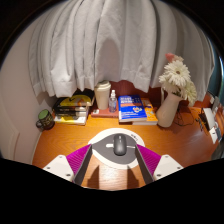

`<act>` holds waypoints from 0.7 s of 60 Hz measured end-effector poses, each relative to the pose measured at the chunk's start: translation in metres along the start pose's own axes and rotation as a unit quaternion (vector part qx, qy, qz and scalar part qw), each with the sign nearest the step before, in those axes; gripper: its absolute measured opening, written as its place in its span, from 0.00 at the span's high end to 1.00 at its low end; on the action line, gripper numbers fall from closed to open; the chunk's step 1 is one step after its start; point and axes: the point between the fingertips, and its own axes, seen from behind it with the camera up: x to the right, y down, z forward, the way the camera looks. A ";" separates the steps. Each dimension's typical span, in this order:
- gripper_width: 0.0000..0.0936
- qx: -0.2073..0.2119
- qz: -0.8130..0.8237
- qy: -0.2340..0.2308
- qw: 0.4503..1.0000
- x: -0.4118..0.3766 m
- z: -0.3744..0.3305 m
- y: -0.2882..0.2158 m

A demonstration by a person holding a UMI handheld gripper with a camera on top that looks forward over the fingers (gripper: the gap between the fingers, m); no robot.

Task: Arrange mouse

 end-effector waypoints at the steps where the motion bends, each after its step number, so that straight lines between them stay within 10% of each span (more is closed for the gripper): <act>1: 0.08 0.004 0.001 0.002 1.000 -0.001 -0.009 -0.001; 42: 0.08 0.059 0.014 0.017 0.998 -0.042 -0.154 0.043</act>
